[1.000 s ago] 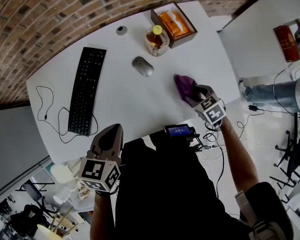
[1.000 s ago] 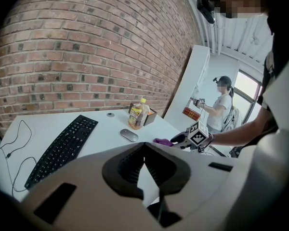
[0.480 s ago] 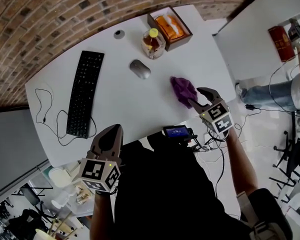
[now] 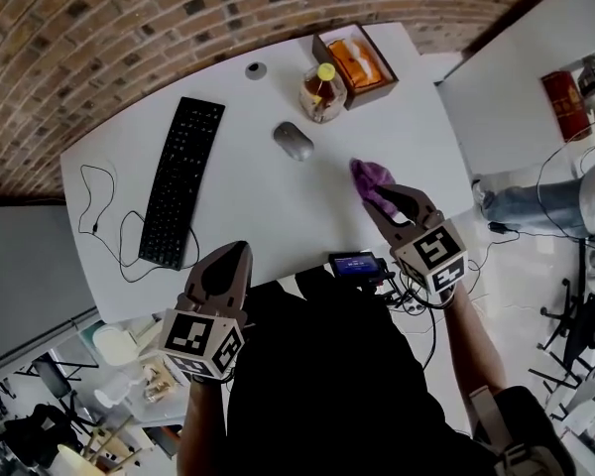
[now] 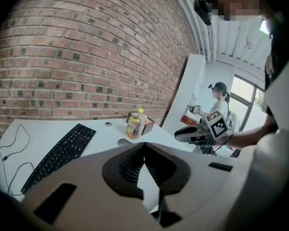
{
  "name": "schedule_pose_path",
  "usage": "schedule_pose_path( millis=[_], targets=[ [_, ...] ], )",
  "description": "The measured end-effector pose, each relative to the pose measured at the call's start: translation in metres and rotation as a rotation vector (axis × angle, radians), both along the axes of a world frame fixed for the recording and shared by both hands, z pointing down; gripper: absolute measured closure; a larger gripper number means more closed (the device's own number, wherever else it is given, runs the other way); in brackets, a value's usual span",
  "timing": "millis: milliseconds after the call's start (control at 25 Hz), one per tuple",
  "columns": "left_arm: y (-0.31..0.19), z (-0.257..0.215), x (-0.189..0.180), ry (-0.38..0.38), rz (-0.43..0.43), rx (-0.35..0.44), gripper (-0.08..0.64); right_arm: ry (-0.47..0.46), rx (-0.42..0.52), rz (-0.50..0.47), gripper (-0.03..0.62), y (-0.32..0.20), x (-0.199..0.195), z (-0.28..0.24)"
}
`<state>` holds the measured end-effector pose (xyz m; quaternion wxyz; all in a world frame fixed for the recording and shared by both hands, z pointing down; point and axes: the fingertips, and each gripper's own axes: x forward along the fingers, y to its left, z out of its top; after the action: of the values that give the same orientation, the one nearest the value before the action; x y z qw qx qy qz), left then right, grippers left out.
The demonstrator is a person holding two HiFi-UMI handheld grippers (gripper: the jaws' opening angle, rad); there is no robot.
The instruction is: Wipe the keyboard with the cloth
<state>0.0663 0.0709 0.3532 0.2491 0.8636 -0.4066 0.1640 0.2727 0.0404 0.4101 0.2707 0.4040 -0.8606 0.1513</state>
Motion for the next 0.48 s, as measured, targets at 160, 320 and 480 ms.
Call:
schedule_pose_path(
  millis=[160,320,480],
  targets=[
    [-0.002,-0.01,0.009,0.026,-0.002,0.029,0.546,-0.052,0.017,-0.062,0.521,0.003,-0.03,-0.014],
    [-0.003,-0.027,0.019,0.104,-0.014,0.038,0.546,-0.099,0.047,-0.117,0.554,0.007,-0.056,-0.035],
    [-0.008,-0.049,0.026,0.155,-0.019,0.066,0.546,-0.166,0.07,-0.192,0.572,0.011,-0.075,-0.064]
  ],
)
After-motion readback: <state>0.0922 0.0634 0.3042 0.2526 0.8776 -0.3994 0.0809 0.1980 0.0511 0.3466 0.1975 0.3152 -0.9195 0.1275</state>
